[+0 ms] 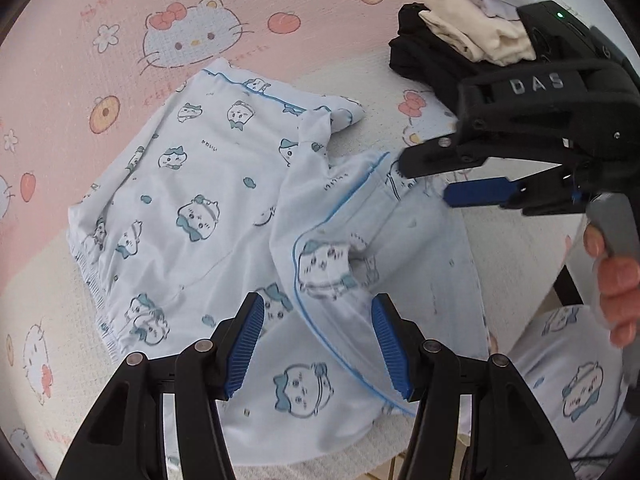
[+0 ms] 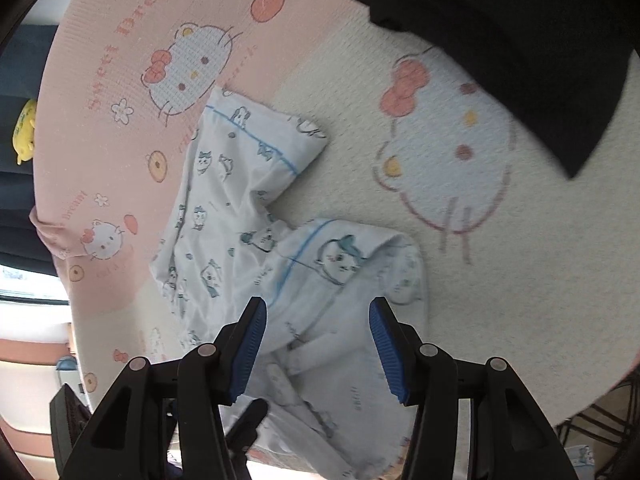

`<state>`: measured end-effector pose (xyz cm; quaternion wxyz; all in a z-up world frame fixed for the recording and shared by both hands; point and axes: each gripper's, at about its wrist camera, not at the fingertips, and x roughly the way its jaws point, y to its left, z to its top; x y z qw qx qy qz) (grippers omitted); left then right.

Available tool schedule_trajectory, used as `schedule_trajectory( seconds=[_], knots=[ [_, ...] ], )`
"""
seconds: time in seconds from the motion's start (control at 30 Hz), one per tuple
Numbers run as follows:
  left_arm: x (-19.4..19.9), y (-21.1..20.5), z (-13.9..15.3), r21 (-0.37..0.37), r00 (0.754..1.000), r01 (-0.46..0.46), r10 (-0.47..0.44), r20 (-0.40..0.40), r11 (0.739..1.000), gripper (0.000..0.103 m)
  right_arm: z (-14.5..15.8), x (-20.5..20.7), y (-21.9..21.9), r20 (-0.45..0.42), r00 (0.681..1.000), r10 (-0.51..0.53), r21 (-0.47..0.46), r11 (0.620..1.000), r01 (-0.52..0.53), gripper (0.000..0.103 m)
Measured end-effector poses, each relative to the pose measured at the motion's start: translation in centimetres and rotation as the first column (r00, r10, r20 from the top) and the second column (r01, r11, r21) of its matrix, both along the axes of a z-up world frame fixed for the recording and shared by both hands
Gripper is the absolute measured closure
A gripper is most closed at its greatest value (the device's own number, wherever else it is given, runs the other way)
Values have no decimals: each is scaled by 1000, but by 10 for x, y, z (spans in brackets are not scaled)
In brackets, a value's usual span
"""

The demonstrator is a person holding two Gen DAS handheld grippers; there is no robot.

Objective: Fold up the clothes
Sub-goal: 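Grasp the blue-piped edge with the left gripper while the right gripper pinches the fabric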

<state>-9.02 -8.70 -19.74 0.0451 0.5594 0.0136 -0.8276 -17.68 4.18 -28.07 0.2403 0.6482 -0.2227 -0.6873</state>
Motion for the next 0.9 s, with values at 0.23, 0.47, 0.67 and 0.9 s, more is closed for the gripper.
schedule_trajectory(
  seconds=[0.23,0.47,0.67,0.9],
  knots=[
    [-4,-7,-11,20,1000,-23,23,1,1000,67,-21,-8,-16,97,995,7,-59,998,-2,50],
    [2,-28,-18,78,997,-75,73,24,994,77,-34,-14,-17,125,992,-18,-92,995,30,50],
    [4,-32,-20,90,997,-75,72,31,993,77,-33,-16,-21,76,997,-25,-100,994,33,51],
    [7,-25,-18,83,998,-48,45,37,995,77,-24,-13,-36,-35,998,52,89,995,-48,91]
  ],
)
